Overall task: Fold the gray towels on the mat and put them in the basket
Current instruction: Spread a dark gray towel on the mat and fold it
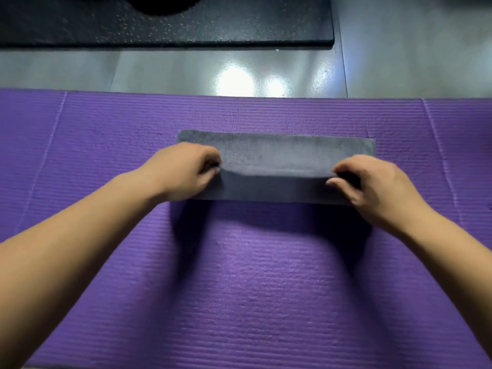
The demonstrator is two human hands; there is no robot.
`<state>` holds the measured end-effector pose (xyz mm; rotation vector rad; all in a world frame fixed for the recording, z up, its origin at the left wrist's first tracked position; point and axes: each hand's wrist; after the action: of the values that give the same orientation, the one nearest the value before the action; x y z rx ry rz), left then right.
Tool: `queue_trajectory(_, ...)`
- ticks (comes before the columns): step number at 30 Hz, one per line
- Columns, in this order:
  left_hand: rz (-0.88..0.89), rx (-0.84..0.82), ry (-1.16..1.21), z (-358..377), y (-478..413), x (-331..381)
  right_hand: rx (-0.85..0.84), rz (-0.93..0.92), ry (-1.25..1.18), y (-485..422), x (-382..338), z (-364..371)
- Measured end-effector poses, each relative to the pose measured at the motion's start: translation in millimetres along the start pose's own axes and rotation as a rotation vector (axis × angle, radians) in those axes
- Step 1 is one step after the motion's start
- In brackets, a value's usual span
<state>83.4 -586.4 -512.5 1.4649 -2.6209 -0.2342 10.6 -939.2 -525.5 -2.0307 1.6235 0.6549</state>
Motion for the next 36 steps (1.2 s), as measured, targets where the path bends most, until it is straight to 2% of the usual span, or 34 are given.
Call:
queue_trajectory(2,-0.118,0.015,-0.041,-1.2,-22.9,-0.6,0.000,0.026,0.069,-25.7,2.6,-5.5)
queue_trajectory(6,-0.343,0.071,0.023,7.8,-61.2,-3.2,-0.008,0.118,0.154,-71.4,13.9,-6.3)
queue_trajectory(11,-0.440,0.050,0.011,29.5,-80.2,-11.5,-0.031,0.291,0.035,-100.1,32.8,14.9)
queue_trajectory(17,-0.335,0.022,0.119,34.6,-78.9,-27.1,-0.002,0.401,-0.189,-102.2,49.4,25.1)
queue_trajectory(20,-0.373,0.037,0.170,37.5,-82.2,-31.3,0.034,0.389,-0.209,-100.3,52.5,27.2)
queue_trajectory(24,-0.405,0.077,0.119,43.2,-86.7,-26.7,0.086,0.420,-0.064,-98.9,38.4,30.6)
queue_trajectory(25,-0.404,0.077,0.099,44.1,-86.4,-25.4,0.126,0.395,0.019,-95.9,31.4,33.2)
queue_trajectory(27,-0.407,0.067,0.057,43.5,-84.0,-23.1,0.191,0.231,0.103,-84.3,9.5,46.4)
queue_trajectory(29,-0.429,0.078,-0.066,39.6,-81.9,-17.4,0.118,0.076,0.101,-71.6,-15.7,70.2)
queue_trajectory(31,-0.448,0.211,-0.173,38.9,-76.6,-0.3,-0.058,0.082,0.105,-63.5,-31.9,94.8)
queue_trajectory(33,-0.315,0.380,-0.090,42.4,-66.4,28.9,-0.162,0.143,0.151,-60.7,-34.4,110.3)
queue_trajectory(34,-0.214,0.395,-0.026,47.2,-60.5,44.5,-0.168,0.146,0.191,-59.9,-31.5,114.3)
queue_trajectory(36,-0.093,0.214,0.016,59.1,-48.9,70.4,-0.163,0.132,0.253,-58.5,-25.3,117.8)
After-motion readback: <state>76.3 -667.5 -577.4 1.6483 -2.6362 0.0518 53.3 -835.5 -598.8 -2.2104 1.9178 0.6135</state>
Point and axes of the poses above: each hand's wrist, its own y-axis away from the middle knuckle, its own z-axis out of the palm, x = y × z, and after that the axes turned 15 degrees about -y, right-handed
